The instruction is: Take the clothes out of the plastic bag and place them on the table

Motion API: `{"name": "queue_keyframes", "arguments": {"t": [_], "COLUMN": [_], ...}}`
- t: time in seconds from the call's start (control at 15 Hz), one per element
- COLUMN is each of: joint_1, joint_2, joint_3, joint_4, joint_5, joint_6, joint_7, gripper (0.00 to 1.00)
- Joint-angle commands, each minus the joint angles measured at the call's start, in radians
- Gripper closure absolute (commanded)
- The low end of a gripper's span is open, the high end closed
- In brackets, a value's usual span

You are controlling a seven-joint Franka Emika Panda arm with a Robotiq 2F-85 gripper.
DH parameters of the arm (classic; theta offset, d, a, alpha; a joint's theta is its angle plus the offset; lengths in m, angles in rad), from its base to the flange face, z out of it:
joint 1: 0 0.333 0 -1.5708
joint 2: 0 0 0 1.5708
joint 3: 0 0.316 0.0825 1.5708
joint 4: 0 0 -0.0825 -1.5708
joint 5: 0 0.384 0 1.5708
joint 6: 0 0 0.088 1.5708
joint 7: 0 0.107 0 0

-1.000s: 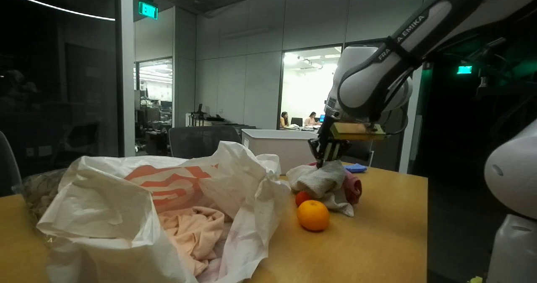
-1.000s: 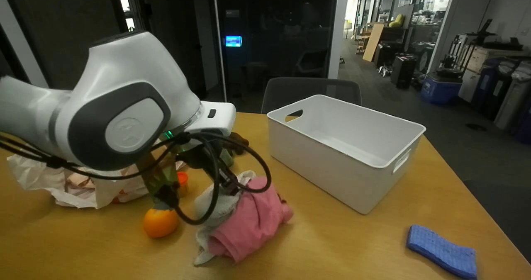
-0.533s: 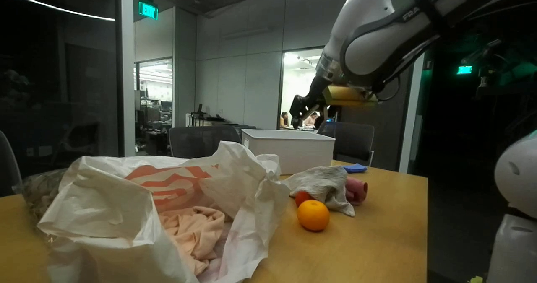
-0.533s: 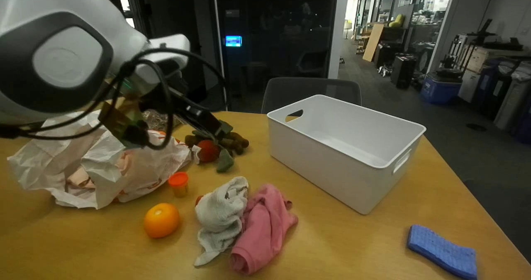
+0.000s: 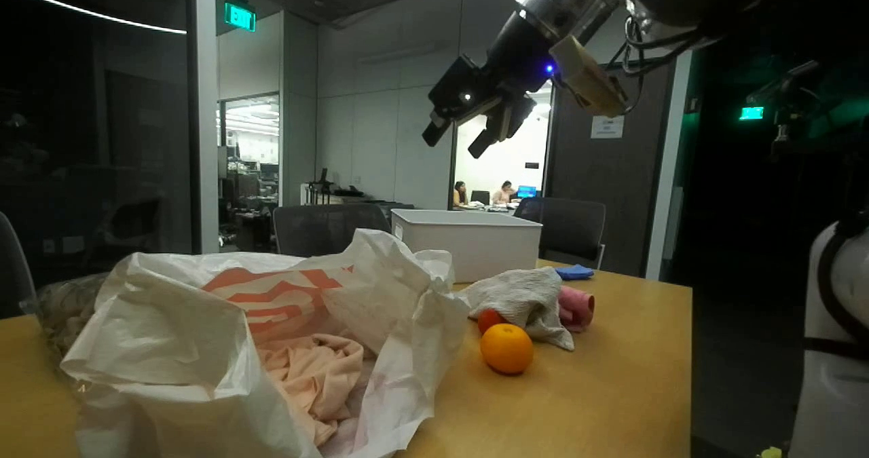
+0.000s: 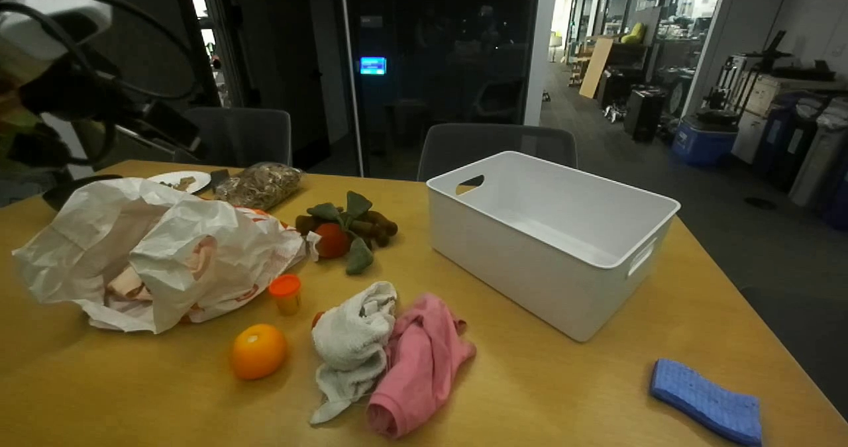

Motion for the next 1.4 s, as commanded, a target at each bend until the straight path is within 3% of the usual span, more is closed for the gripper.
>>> {"name": "queue_keyframes", "arguments": {"t": [0.0,0.27,0.53,0.73,0.93,1.07,1.33], "joint_1": [0.139,0.239,0.305,0.285,0.275,0.259,0.203], "joint_2": [0.084,0.299,0.520,0.668,0.803,0.879,0.996], "joint_3": [0.021,0.047,0.003,-0.021,-0.051,-0.045,-0.003], "joint_4": [0.020,0.065,0.172,0.264,0.343,0.390,0.459], "joint_5": [0.087,0.123,0.135,0.136,0.208,0.263,0.258], "joint_6": [0.013,0.047,0.033,-0.003,-0.022,-0.045,-0.101], "joint_7": [-0.075,-0.154,-0.320,-0.426,-0.538,-0.607,-0.625], "gripper": [0.00,0.00,0.00,0.00,0.00,0.00,0.00]}}
